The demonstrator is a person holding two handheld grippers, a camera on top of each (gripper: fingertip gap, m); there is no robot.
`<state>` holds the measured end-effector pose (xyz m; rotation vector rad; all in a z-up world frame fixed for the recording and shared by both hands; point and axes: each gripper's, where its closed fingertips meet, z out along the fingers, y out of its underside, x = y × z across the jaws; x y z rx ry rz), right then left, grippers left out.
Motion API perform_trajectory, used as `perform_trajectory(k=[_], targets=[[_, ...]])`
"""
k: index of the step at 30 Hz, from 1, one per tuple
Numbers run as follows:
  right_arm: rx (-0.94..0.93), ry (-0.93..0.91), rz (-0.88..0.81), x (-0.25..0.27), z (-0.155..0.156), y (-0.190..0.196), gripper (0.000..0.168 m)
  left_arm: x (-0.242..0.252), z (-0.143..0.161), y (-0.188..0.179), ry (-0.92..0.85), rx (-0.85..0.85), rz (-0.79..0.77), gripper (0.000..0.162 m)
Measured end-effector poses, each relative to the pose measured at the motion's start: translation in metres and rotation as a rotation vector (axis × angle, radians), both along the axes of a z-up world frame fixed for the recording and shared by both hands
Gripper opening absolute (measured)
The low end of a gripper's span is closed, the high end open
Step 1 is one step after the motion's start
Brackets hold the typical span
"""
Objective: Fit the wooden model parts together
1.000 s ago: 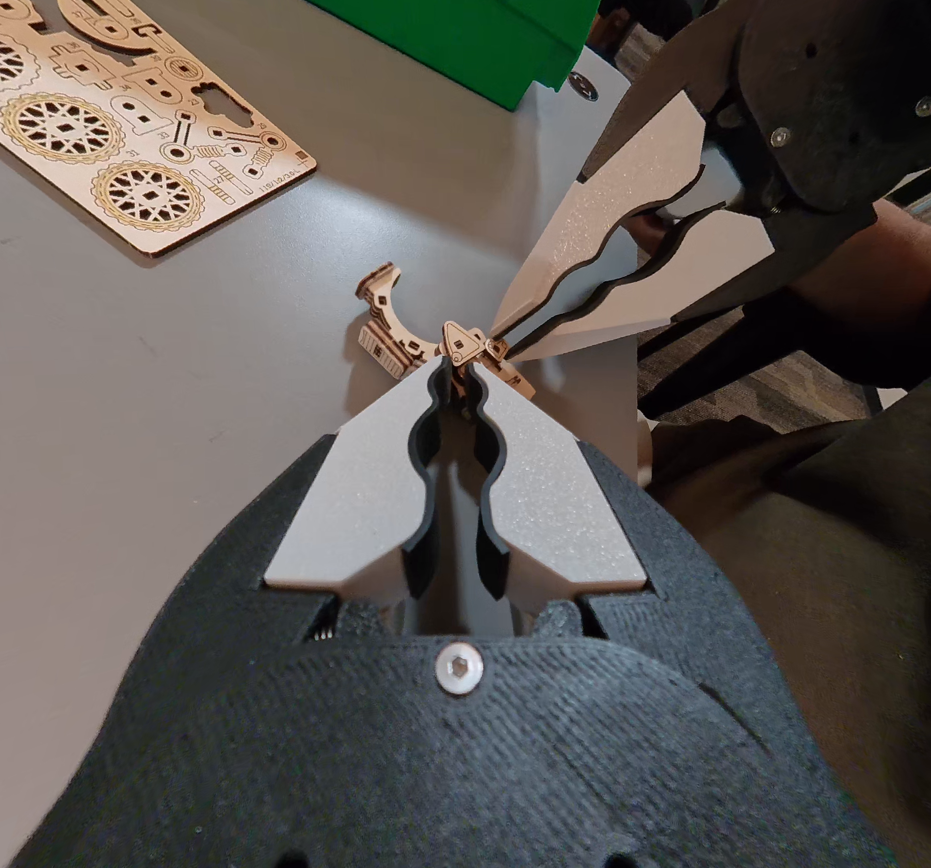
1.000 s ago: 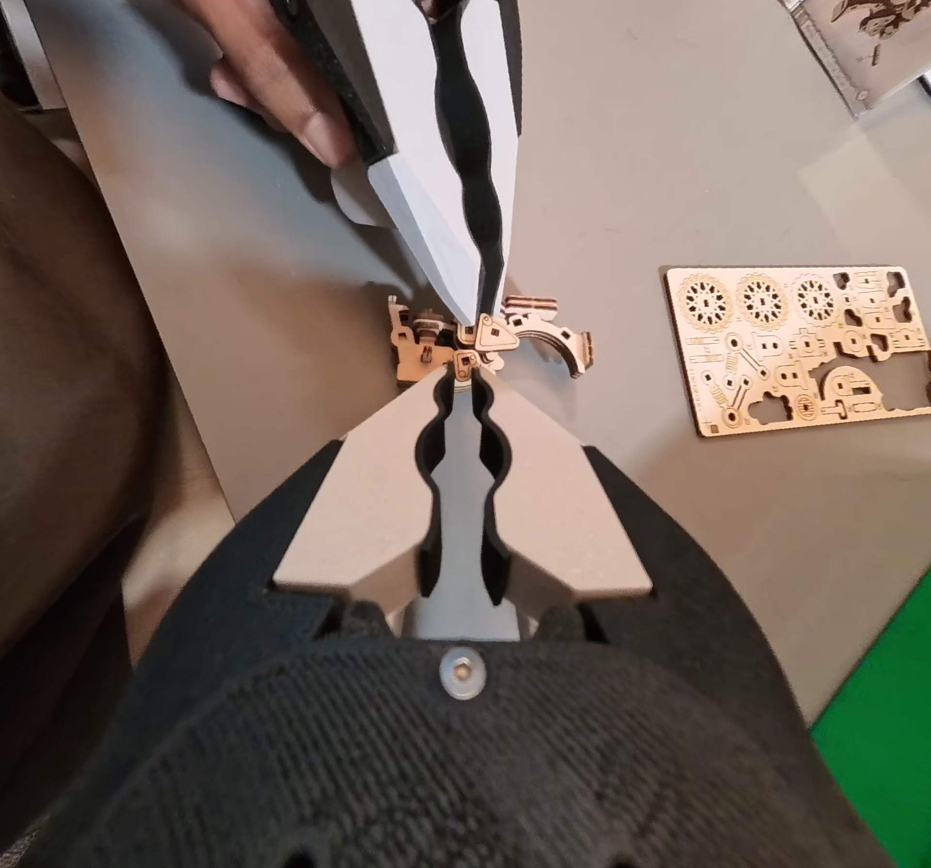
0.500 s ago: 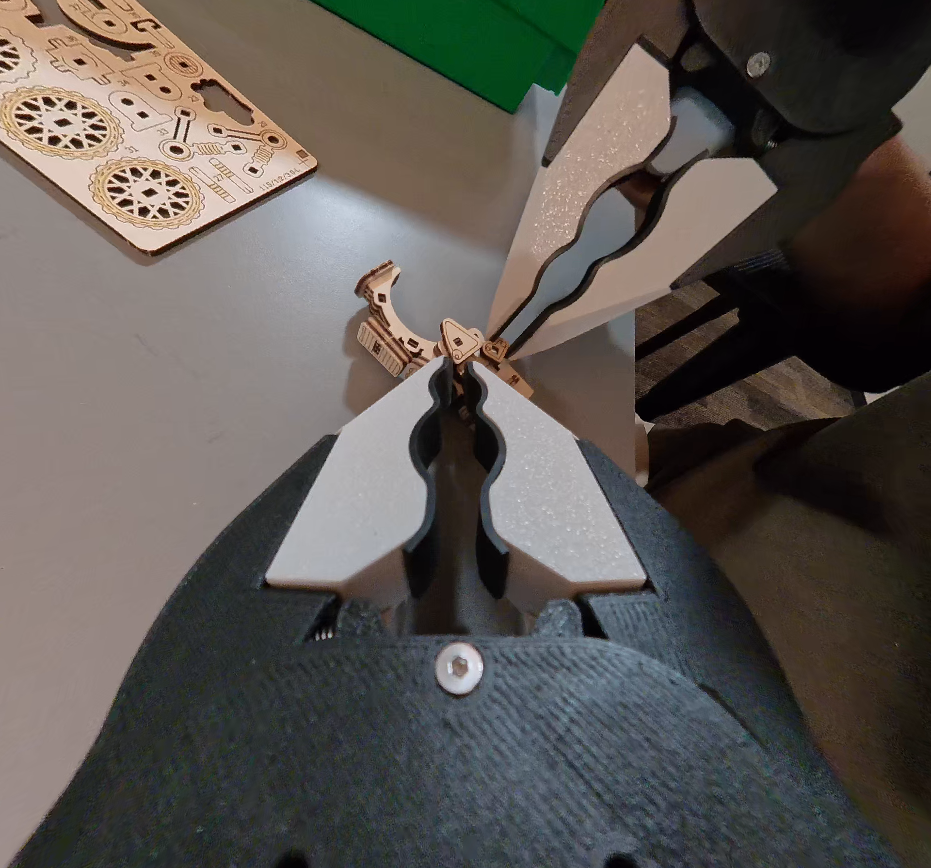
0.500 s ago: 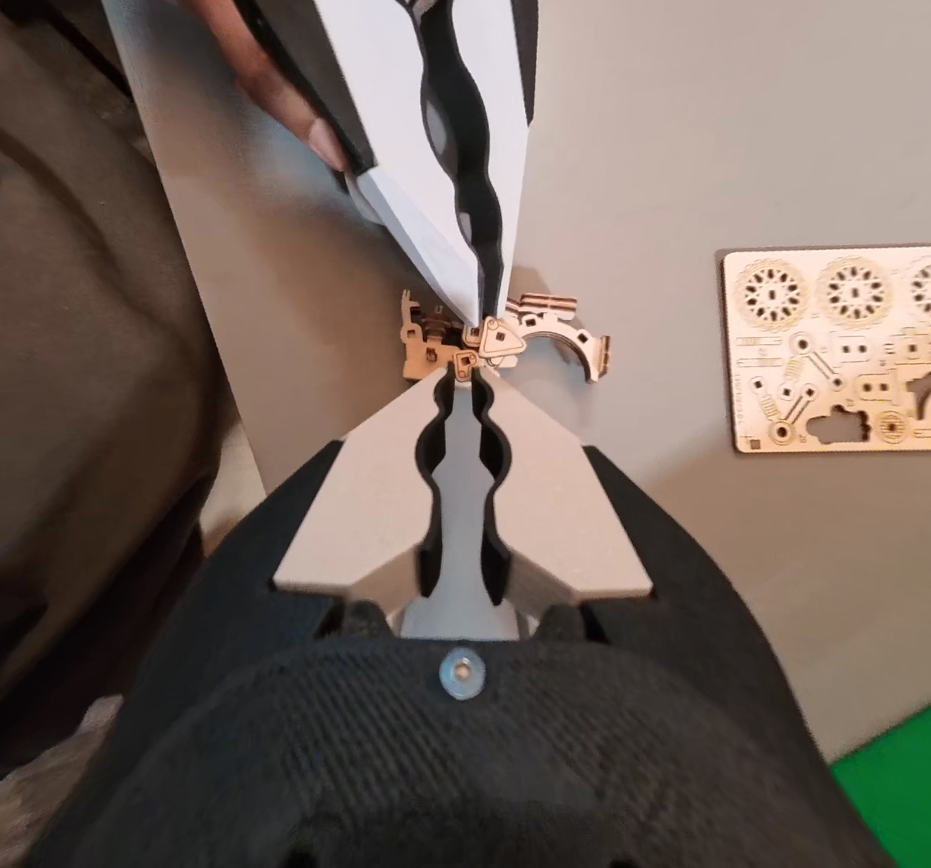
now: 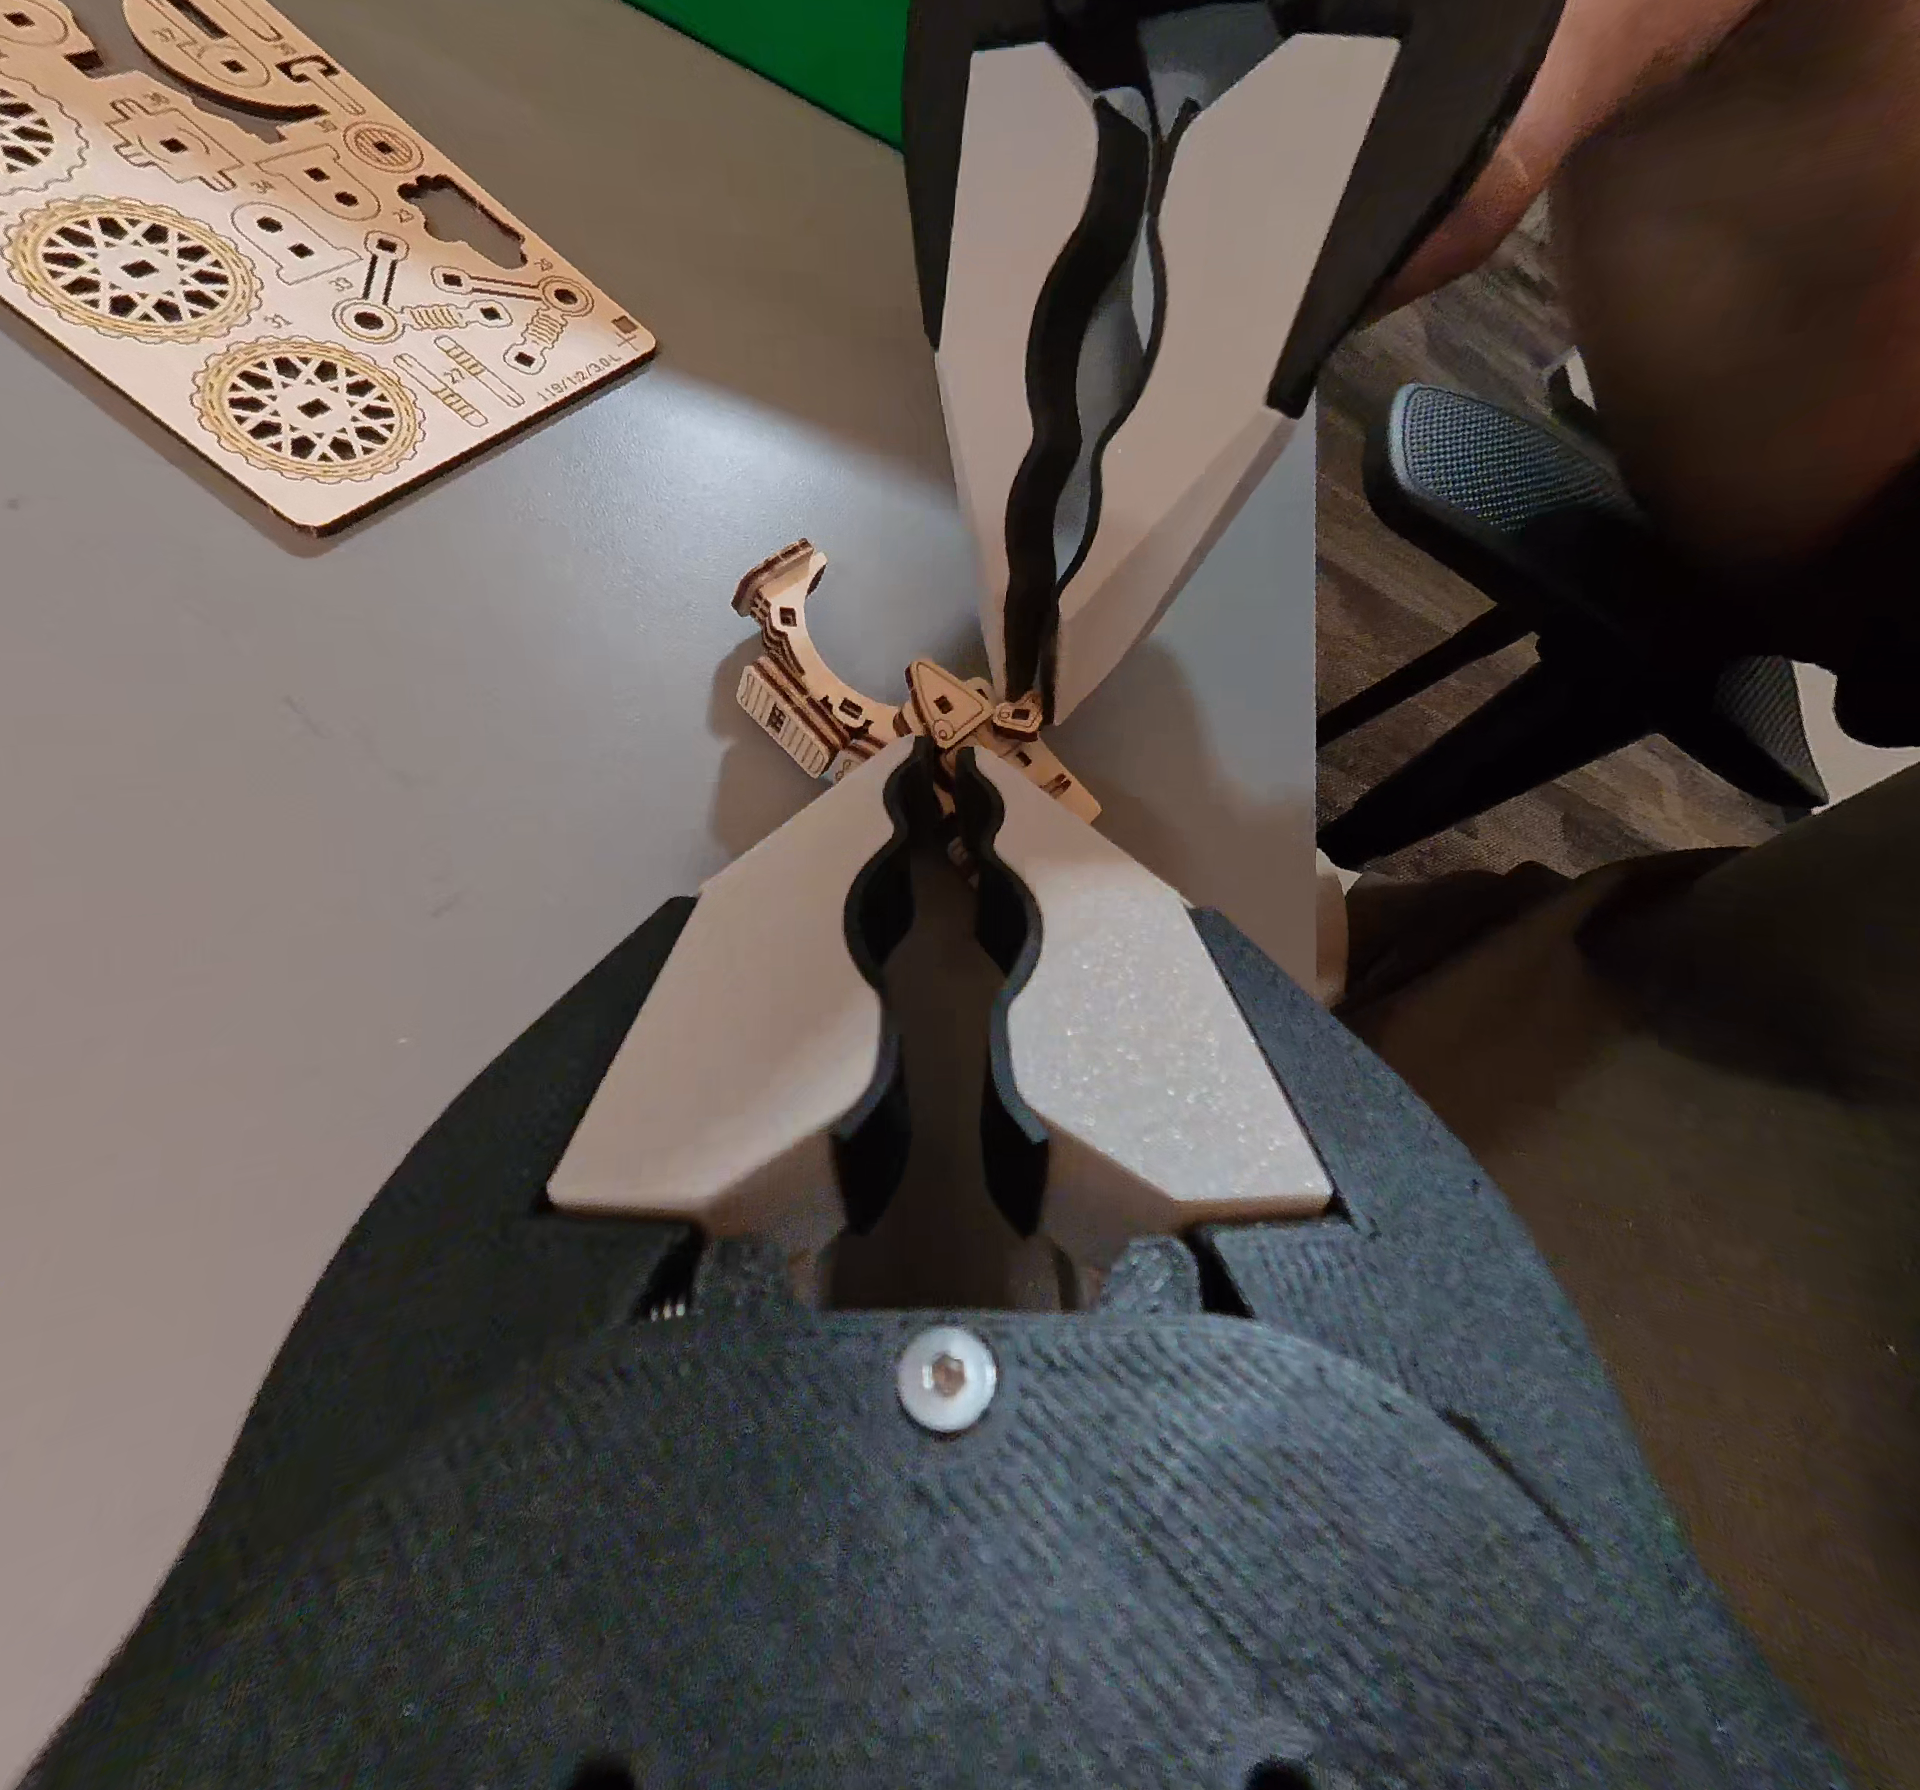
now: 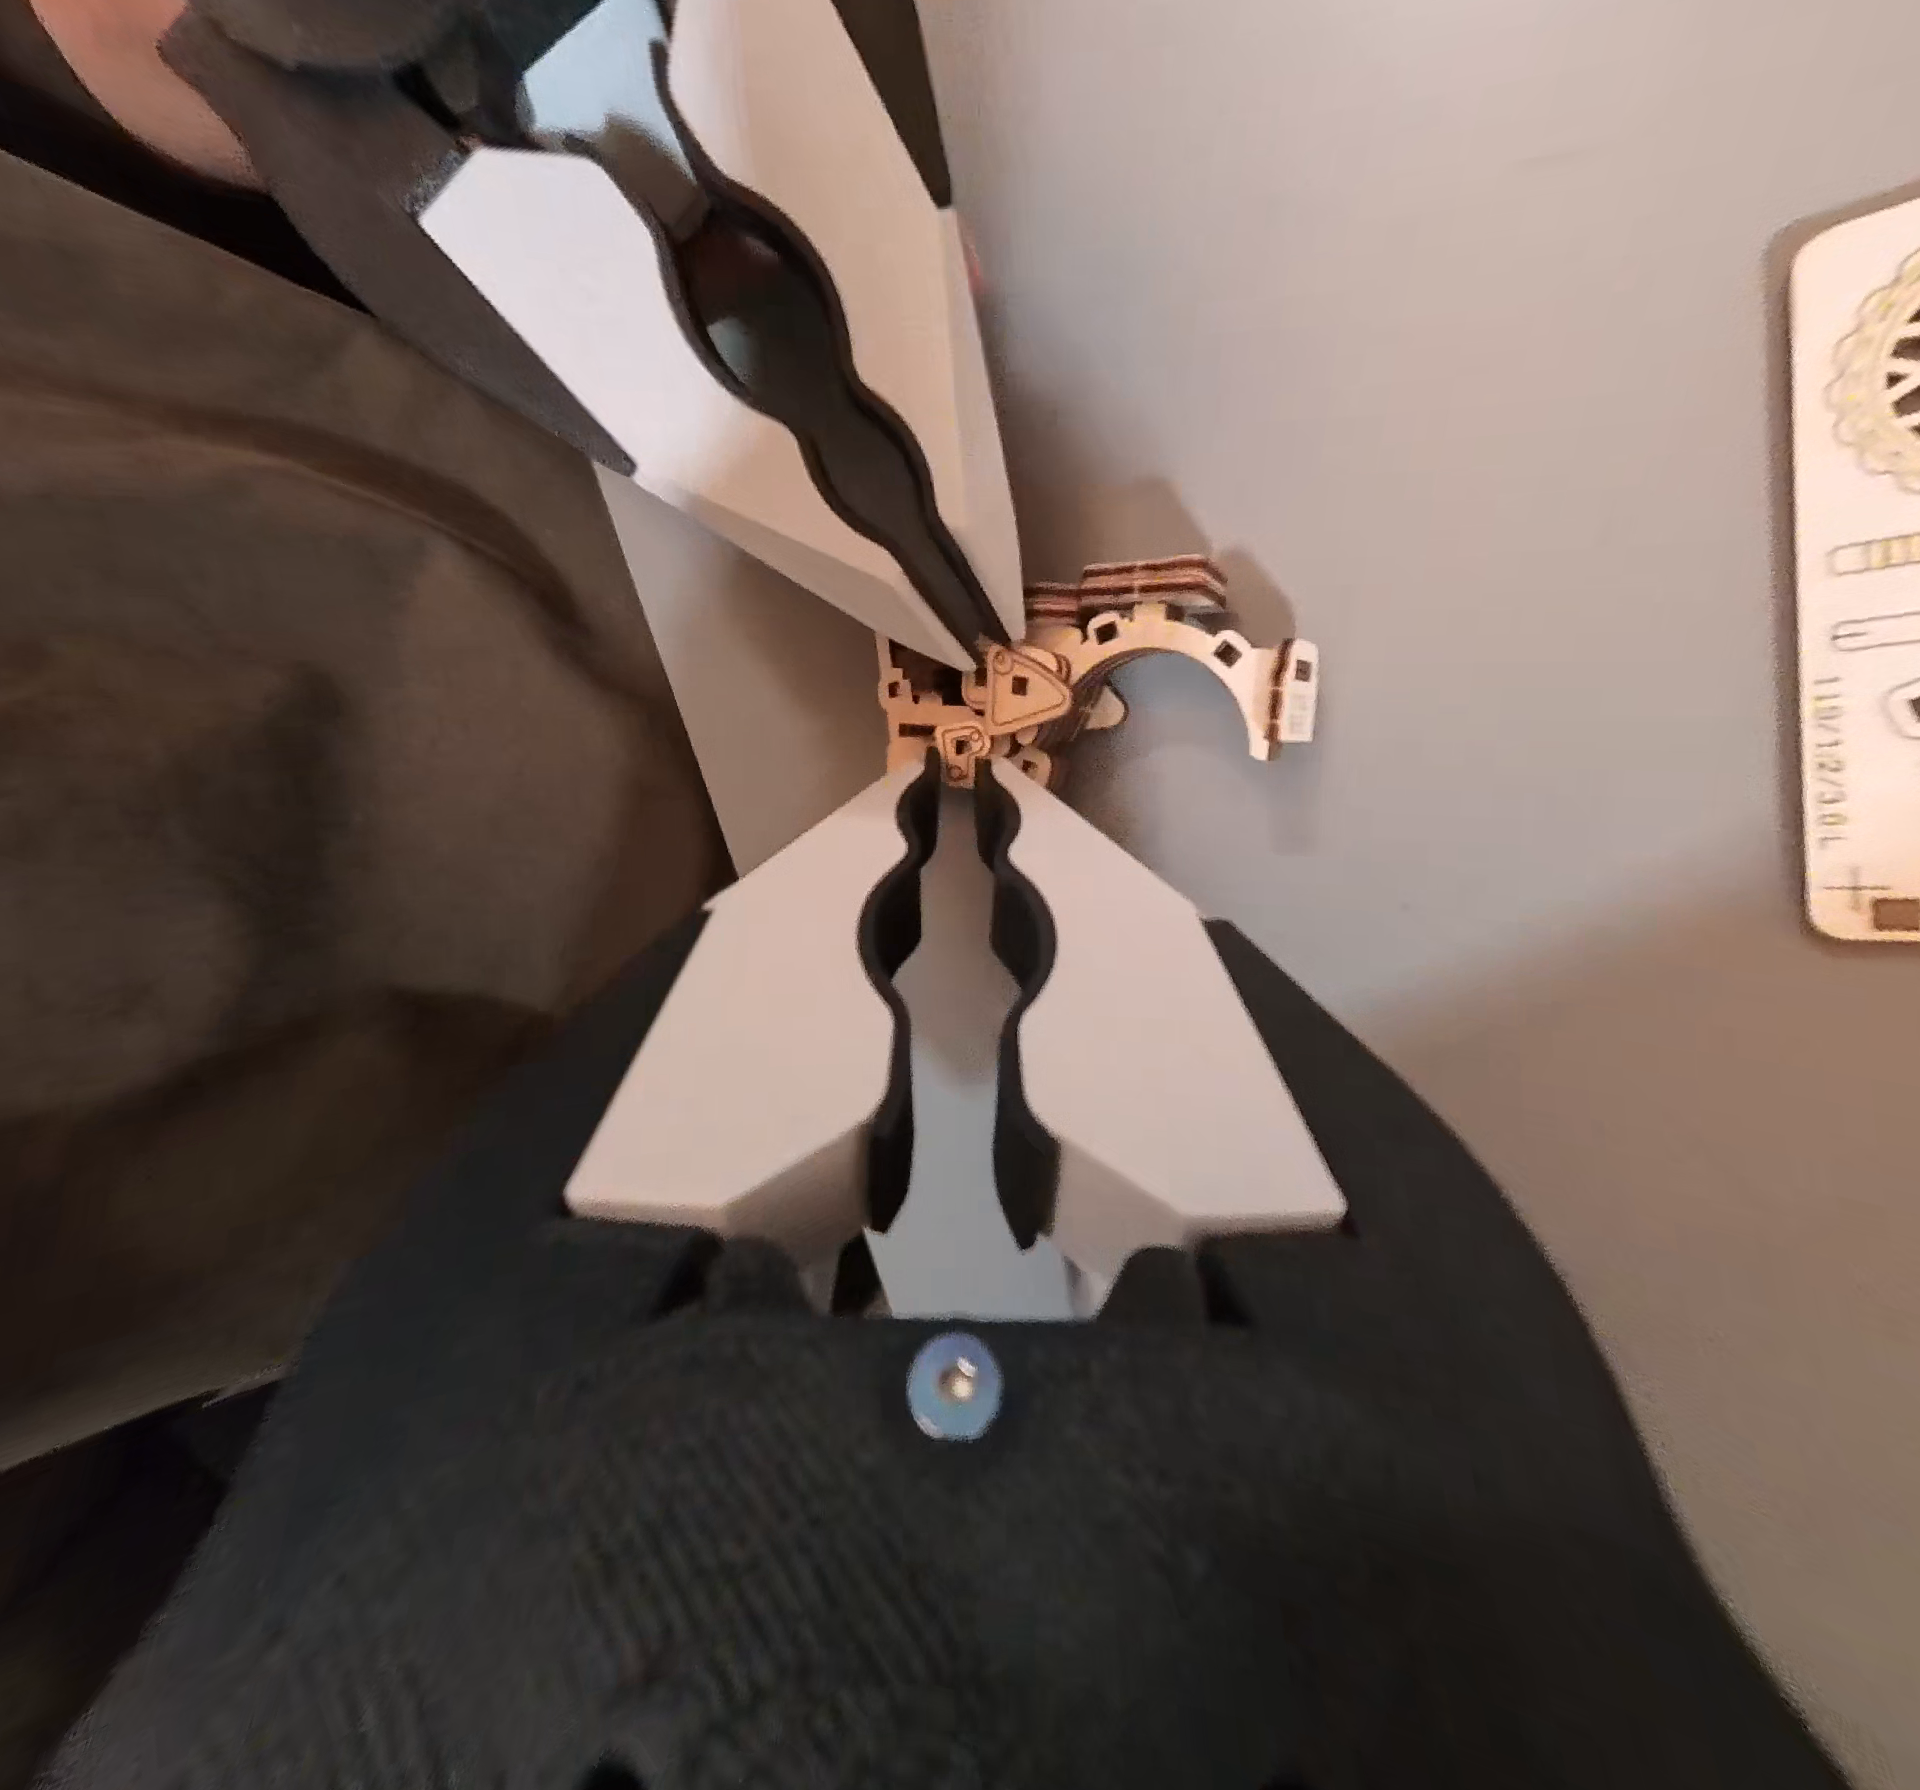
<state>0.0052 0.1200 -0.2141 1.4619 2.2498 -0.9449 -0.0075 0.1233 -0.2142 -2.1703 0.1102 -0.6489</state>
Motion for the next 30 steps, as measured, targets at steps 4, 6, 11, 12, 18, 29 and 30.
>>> perform_trajectory(k=[4, 6, 11, 12, 18, 29, 30], targets=[[-0.026, -0.018, -0.032, 0.0, 0.0, 0.0, 0.005, 0.0, 0.0, 0.0, -0.002, 0.0, 0.0, 0.003], [-0.038, -0.04, -0.043, 0.0, 0.0, 0.0, 0.005, 0.0, 0.0, 0.0, 0.003, 0.0, 0.001, 0.004], [-0.085, -0.106, -0.039, 0.0, 0.0, 0.0, 0.005, 0.0, 0.0, 0.001, 0.002, 0.001, 0.003, 0.003], [-0.095, -0.122, -0.031, 0.0, 0.0, 0.0, 0.005, 0.0, 0.0, 0.001, 0.0, 0.001, 0.004, 0.003], [-0.082, -0.214, 0.058, 0.0, 0.0, 0.0, 0.005, -0.001, 0.0, 0.002, 0.001, 0.002, 0.009, 0.003], [-0.195, -0.232, -0.086, -0.007, 0.002, 0.009, 0.005, -0.002, 0.001, 0.002, -0.004, 0.006, 0.012, 0.0], [-0.204, -0.196, -0.13, -0.011, 0.002, 0.012, 0.005, -0.001, 0.0, 0.002, -0.009, -0.002, 0.008, 0.0]])
